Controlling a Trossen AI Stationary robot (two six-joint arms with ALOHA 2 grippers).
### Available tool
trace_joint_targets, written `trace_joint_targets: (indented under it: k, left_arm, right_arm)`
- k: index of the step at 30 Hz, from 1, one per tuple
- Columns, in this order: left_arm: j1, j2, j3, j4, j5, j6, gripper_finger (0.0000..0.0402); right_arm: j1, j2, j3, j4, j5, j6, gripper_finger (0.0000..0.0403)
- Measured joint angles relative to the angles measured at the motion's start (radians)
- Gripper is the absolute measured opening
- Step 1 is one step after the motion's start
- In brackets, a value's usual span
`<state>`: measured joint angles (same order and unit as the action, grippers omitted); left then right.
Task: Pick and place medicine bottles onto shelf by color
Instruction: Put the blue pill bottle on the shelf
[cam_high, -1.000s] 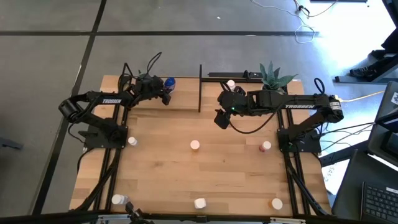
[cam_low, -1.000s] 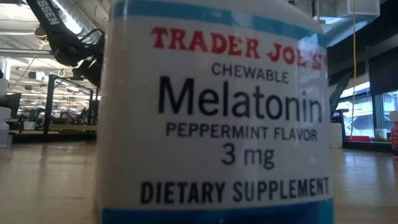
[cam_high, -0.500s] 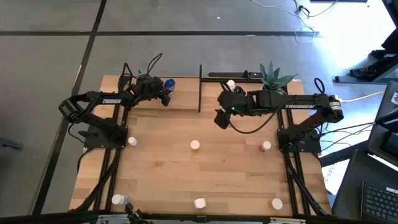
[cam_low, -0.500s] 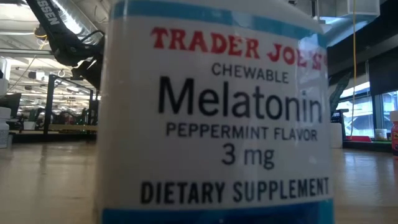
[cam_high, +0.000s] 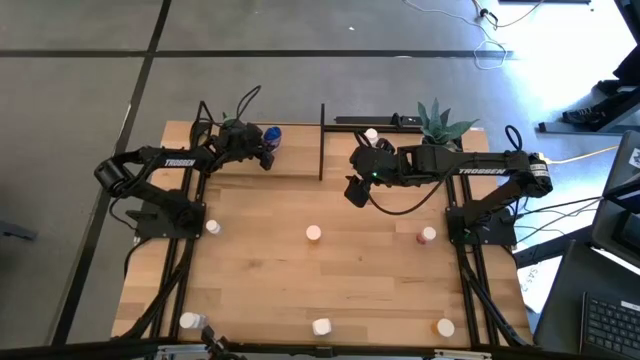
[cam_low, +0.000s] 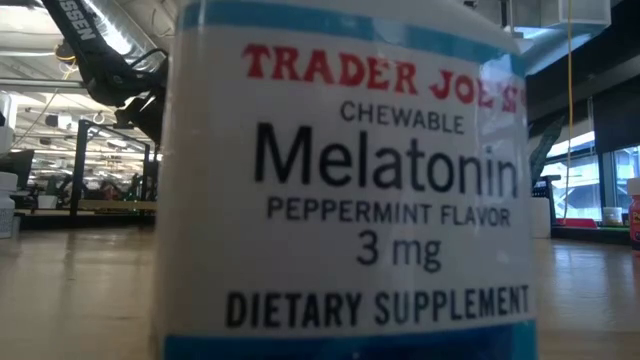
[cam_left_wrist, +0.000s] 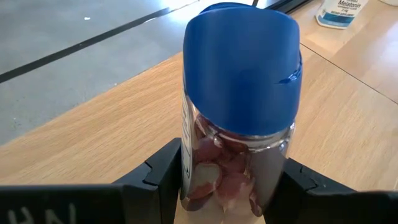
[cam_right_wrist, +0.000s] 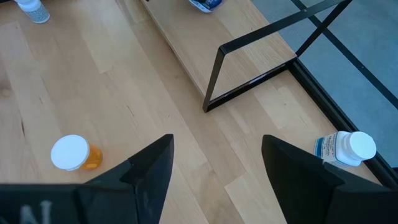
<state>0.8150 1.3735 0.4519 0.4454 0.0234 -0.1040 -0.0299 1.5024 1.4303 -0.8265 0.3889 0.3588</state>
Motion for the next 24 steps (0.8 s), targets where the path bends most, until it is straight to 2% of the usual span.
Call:
trace_joint_targets:
  k: [12,24]
  left_arm:
    - [0.000,0.000,0.000,0.000,0.019,-0.020,0.0170]
    - [0.000,0.000,0.000,-0.005,0.004,-0.019,0.0204]
  right_arm:
    - [0.000,0.000,0.000,0.000,0.000,0.000,0.0245]
    - [0.000,0.000,0.000,0.000,0.000,0.000,0.0245]
